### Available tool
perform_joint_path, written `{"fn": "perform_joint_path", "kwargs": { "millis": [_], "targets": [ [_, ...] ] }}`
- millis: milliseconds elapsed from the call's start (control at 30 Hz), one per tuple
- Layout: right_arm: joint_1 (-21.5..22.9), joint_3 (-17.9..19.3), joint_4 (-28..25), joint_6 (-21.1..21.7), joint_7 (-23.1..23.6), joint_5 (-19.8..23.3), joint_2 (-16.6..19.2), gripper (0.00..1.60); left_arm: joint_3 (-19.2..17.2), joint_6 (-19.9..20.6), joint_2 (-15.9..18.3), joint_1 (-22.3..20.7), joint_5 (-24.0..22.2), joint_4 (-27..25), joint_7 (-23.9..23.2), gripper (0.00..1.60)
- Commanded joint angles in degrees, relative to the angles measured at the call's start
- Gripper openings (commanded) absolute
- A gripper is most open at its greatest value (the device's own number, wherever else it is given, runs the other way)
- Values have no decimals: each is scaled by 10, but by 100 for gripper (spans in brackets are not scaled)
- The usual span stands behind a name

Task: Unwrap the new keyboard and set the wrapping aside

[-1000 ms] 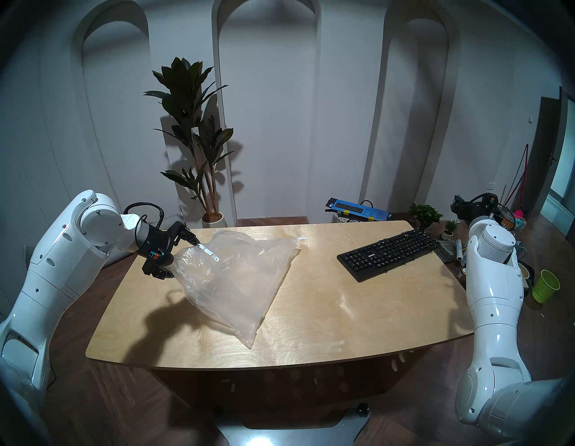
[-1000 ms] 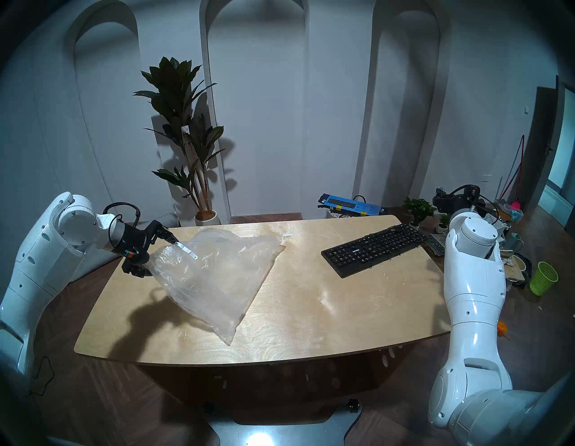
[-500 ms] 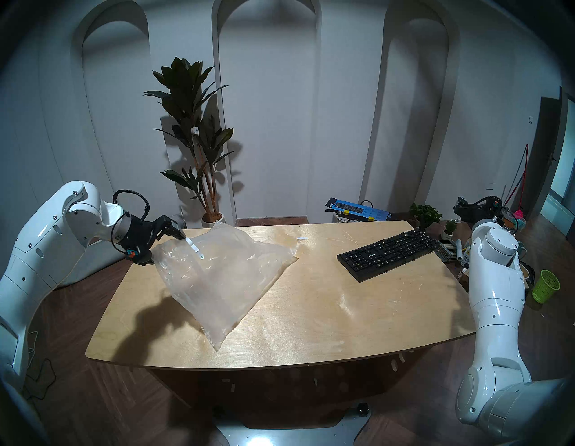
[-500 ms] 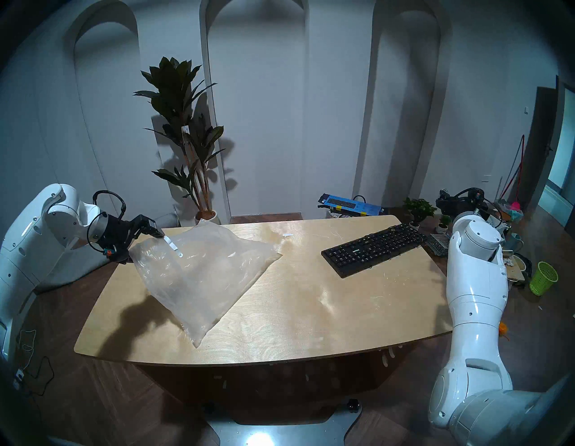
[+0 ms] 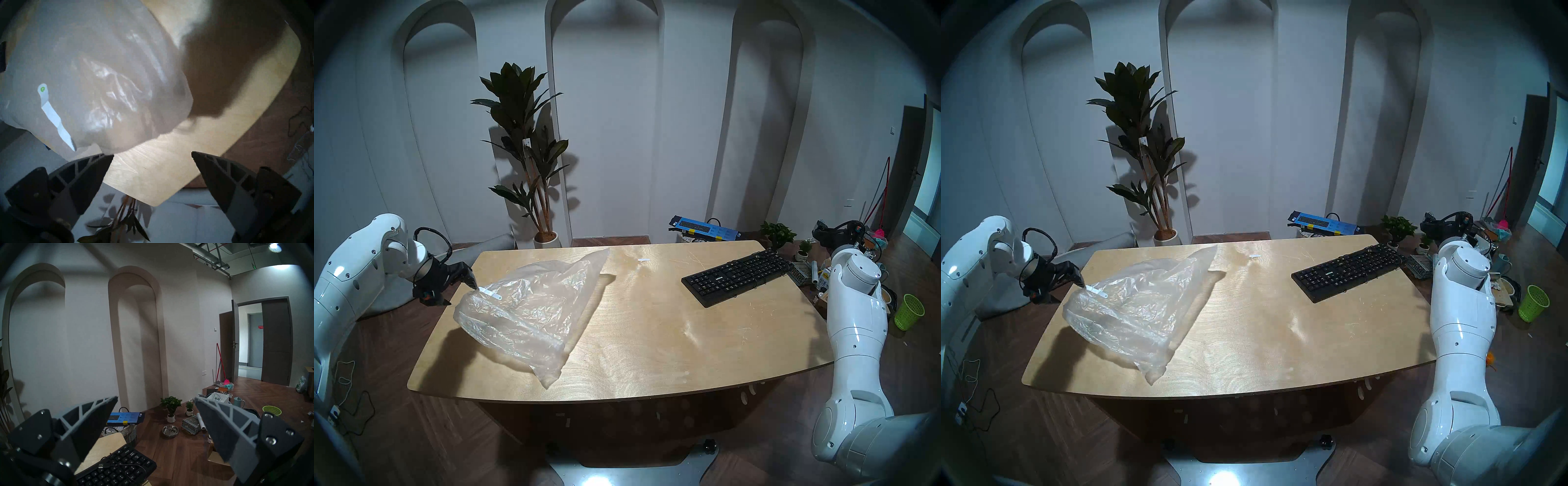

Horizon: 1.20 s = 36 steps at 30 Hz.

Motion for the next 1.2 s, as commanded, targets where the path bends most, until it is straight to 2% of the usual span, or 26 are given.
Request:
{"fn": "perform_joint_path", "kwargs": {
  "millis": [0, 67, 133, 167, 200, 233, 300, 367, 633, 667, 800, 833, 1100, 1133, 1167],
  "targets": [
    [12, 5, 5, -19, 5, 2, 10, 160, 13, 1, 7, -66, 76, 7, -56, 160],
    [14, 6, 8, -23, 7, 3, 11, 160, 10, 1, 3, -68, 88, 5, -50, 160],
    [17, 7, 12, -29, 10, 5, 13, 160, 19, 1, -13, -92, 102, 17, -47, 160],
    [18, 8, 15, -32, 11, 5, 13, 160, -9, 1, -24, -75, 104, 13, -38, 160],
    [19, 8, 18, -35, 12, 5, 14, 160, -2, 1, -38, -95, 102, 26, -38, 160],
    [18, 9, 17, -35, 13, 6, 14, 160, -17, 1, -58, -96, 76, 32, -17, 160],
    [15, 10, 16, -30, 13, 6, 13, 160, -22, 28, -72, -105, 48, 17, 17, 160],
    [13, 11, 18, -27, 12, 7, 11, 160, -39, 28, -82, -112, 34, -9, 41, 160],
    [11, 9, 19, -24, 16, 11, 4, 160, -115, 48, -127, -151, -13, -79, 80, 160],
    [10, 9, 19, -24, 17, 12, 3, 160, -127, 53, -134, -146, -22, -88, 88, 160],
    [13, 3, 16, -24, 21, 14, -2, 160, -142, 66, -163, -164, -58, -102, 112, 160],
    [17, -4, 11, -26, 24, 15, -7, 160, -151, 75, -180, -177, -80, -107, 126, 160],
    [36, -59, -14, -34, 43, 16, -40, 160, -174, 101, -196, -156, -136, -86, 155, 160],
    [37, -67, -16, -35, 45, 16, -45, 160, -144, 59, -143, -166, -70, -119, 111, 160],
    [38, -75, -19, -35, 48, 17, -50, 160, -147, 62, -144, -163, -76, -114, 114, 160]
  ]
}}
